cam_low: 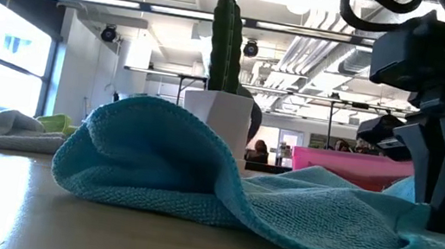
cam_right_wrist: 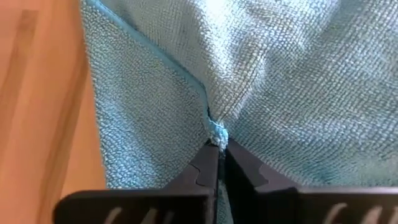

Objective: Fold microfiber towels
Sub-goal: Fold the bottom blue microfiber towel

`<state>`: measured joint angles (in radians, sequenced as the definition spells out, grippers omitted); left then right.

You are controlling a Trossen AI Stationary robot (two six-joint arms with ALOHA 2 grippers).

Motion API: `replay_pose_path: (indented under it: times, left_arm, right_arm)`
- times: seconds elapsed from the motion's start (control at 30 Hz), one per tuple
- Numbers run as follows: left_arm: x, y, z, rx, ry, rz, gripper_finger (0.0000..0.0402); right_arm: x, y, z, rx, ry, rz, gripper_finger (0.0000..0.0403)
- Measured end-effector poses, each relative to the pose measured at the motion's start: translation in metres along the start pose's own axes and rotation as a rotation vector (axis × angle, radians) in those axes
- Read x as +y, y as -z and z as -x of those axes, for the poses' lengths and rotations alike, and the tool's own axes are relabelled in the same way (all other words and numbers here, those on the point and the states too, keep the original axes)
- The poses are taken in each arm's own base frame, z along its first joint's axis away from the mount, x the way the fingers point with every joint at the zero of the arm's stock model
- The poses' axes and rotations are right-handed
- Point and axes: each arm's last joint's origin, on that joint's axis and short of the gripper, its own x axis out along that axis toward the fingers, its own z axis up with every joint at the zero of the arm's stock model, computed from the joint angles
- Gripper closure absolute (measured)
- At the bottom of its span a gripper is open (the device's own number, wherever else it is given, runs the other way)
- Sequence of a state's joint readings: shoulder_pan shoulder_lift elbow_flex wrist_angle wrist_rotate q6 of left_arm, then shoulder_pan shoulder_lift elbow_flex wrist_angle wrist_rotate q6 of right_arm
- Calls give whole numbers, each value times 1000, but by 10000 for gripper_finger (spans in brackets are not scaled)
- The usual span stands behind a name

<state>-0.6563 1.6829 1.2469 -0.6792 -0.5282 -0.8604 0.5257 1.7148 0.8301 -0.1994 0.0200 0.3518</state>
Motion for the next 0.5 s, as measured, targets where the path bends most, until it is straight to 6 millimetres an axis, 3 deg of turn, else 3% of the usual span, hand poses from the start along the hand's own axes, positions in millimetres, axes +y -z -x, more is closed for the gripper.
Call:
replay_pose_path:
  times: [0.5]
  left_arm:
    - [0, 0, 0, 0, 0, 0, 225]
  right_arm:
    - [7, -2, 3, -28, -48, -80, 302]
